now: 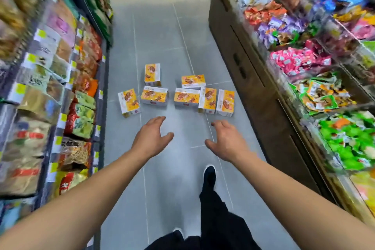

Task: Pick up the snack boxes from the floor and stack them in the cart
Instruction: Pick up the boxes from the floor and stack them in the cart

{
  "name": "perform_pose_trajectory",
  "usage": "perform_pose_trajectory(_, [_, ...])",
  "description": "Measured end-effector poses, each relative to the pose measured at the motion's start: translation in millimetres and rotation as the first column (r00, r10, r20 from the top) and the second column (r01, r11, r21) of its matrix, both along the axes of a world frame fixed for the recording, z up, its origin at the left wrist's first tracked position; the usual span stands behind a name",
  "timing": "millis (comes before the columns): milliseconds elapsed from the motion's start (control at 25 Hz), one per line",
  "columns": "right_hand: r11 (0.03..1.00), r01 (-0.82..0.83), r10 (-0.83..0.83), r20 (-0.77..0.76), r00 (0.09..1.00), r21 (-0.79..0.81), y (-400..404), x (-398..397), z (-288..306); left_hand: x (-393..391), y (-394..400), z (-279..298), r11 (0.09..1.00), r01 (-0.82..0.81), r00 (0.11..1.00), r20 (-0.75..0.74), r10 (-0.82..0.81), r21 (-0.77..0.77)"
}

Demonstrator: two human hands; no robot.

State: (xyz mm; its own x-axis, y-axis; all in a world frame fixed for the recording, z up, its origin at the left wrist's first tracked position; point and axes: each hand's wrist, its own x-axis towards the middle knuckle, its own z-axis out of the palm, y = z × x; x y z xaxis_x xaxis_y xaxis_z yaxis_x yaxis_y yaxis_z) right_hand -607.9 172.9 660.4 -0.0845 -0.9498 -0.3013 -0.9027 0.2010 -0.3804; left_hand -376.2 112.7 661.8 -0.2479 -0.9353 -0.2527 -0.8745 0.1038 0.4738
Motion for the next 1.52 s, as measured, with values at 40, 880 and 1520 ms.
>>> perform_pose_trajectory(40, [0.999,-0.042,0.042,0.003,0.999,-0.001,-32,2,-3,8,-22,-2,0.998,-0.062,0.998,0.007,0.062,0.007])
perform_pose_trajectory(880, [0.838,-0.511,0.503,0.095,0.859,0.192,-546,279,-122,273,-393,-111,0.696,-0.689,0.709,-0.013,0.705,0.205])
perform_pose_trajectory(1520, [0.872,-0.274,0.185,0.244,0.952,0.406,-693,365,-611,355,-572,-577,0.697,-0.633,0.759,0.096,0.643,0.338])
